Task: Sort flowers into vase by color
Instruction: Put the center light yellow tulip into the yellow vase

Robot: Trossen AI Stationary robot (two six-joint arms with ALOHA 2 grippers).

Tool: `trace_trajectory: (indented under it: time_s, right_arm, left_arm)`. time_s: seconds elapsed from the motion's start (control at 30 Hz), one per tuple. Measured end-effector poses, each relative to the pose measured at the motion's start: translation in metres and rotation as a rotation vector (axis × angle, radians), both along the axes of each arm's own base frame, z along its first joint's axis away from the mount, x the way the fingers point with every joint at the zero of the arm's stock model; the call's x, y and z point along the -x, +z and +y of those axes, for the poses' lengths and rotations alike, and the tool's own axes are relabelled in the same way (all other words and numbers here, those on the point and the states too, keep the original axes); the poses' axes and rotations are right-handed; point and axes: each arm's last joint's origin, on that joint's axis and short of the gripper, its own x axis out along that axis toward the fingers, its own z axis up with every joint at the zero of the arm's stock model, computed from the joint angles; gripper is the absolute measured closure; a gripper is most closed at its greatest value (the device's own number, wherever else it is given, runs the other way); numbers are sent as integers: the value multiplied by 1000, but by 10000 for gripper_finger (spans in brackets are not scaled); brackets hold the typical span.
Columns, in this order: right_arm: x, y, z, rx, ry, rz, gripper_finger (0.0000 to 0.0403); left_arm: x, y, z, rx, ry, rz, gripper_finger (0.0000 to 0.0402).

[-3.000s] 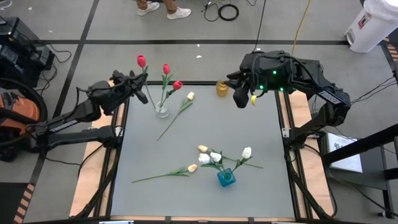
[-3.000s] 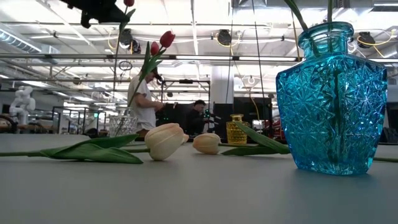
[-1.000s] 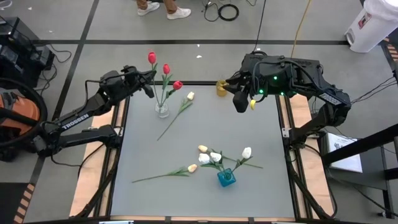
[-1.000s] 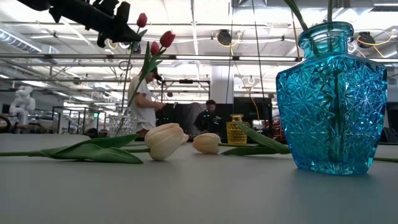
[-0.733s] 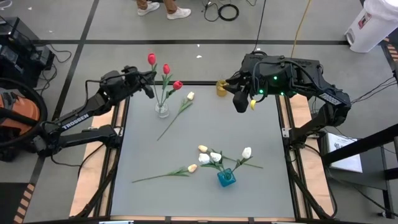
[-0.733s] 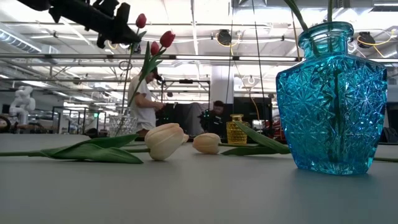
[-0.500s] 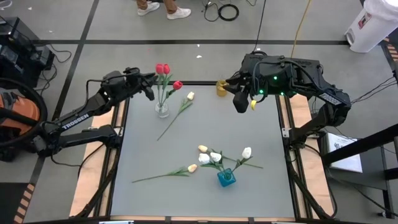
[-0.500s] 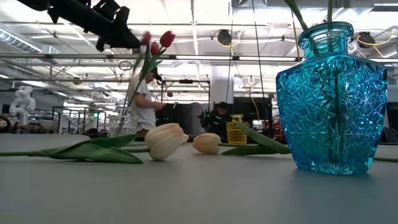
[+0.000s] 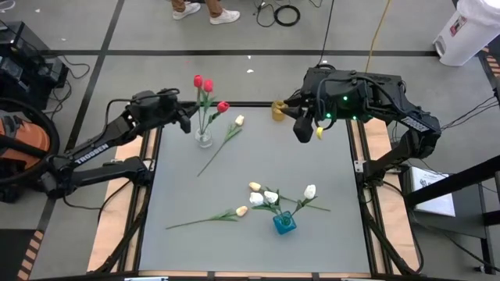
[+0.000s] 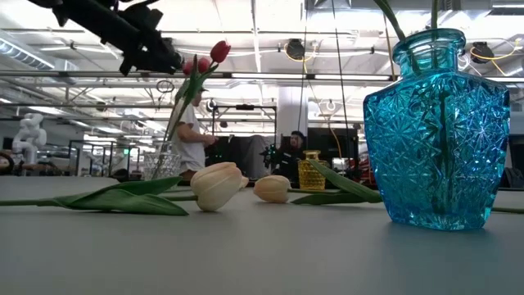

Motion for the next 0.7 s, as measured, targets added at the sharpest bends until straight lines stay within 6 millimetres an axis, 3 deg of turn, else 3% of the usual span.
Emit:
trace_trajectory:
  time_s: [0.47, 0.6, 0.7]
  right_arm:
    - [13, -19, 1, 28, 37, 254, 284]
    - [23, -18, 2, 41, 49, 289, 284]
    - [42, -12, 2, 46, 43, 289, 284]
  left_arm:
    - [26, 39, -26, 35, -69, -119, 264]
    - [30, 42, -32, 83, -123, -179, 265]
    - [33, 44, -36, 116, -156, -212, 265]
